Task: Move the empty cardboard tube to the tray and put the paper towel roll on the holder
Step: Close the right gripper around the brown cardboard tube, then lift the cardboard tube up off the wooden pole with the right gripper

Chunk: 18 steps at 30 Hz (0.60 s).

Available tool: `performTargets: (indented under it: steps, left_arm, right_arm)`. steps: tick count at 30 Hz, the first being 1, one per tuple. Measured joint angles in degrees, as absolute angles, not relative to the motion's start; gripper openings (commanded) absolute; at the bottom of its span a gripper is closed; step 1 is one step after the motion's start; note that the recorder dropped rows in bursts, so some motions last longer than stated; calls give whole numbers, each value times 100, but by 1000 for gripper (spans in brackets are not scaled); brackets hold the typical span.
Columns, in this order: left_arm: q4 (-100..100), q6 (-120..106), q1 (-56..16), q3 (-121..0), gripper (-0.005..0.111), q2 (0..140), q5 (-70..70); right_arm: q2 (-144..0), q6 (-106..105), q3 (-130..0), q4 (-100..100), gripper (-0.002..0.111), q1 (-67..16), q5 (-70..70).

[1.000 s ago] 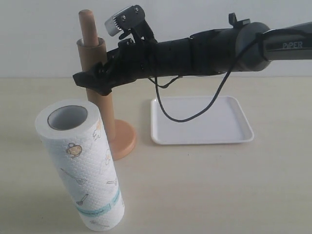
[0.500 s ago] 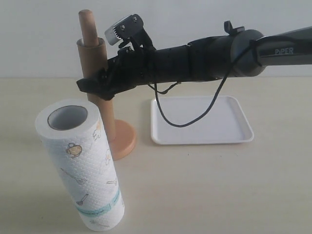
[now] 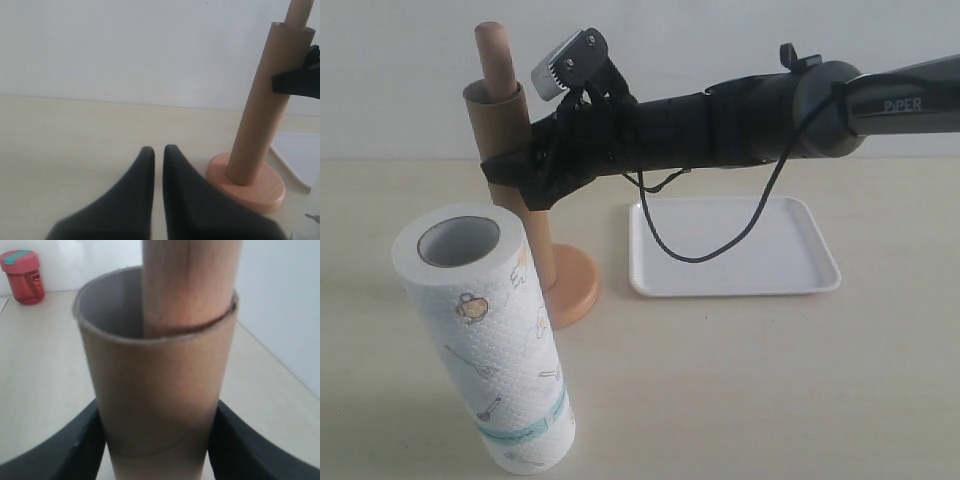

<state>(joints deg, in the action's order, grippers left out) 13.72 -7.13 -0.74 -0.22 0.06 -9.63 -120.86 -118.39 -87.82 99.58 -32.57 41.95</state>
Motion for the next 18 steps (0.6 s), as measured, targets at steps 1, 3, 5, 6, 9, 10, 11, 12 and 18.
performTargets:
  steps: [1,3,5,6,9,10,11,12,18]
  left_arm:
    - [1372,-713,-74,-22,6,6,-963]
    - [1372,-713,-74,-22,6,6,-963]
    - [1372,-713,-74,-22,6,6,-963]
    - [1372,-713,-74,-22,6,6,-963]
    - [1372,-713,-74,-22,6,6,-963]
    - [1372,-713,-74,-22,6,6,-963]
    - [1372,-713,-74,-22,6,6,-963]
    - [1372,-713,-74,-22,6,6,-963]
    - [1372,-713,-74,-22,6,6,-963]
  right_arm:
    - [-12086,-11839,-8782,9958,39,-3257,4195]
    - [-12086,-11839,-8782,9958,39,-3257,4183]
    - [-12062,-11839,-8782,9958,39,-3257,4146]
    - [-12036,-11839,-8782,9958,39,-3257,4118]
    - [-11937,-11839,-8782,9958,39,-3257,4040]
    - [-11882,-11839,-8782,9958,39,-3257,4016]
    - [-11832,-11839,-8782,9958,39,-3257,4002]
    - [-11802,-11839,-8782,9958,39,-3257,3972]
    - [-11612,-11839,-8782,9958,39,-3257,3917]
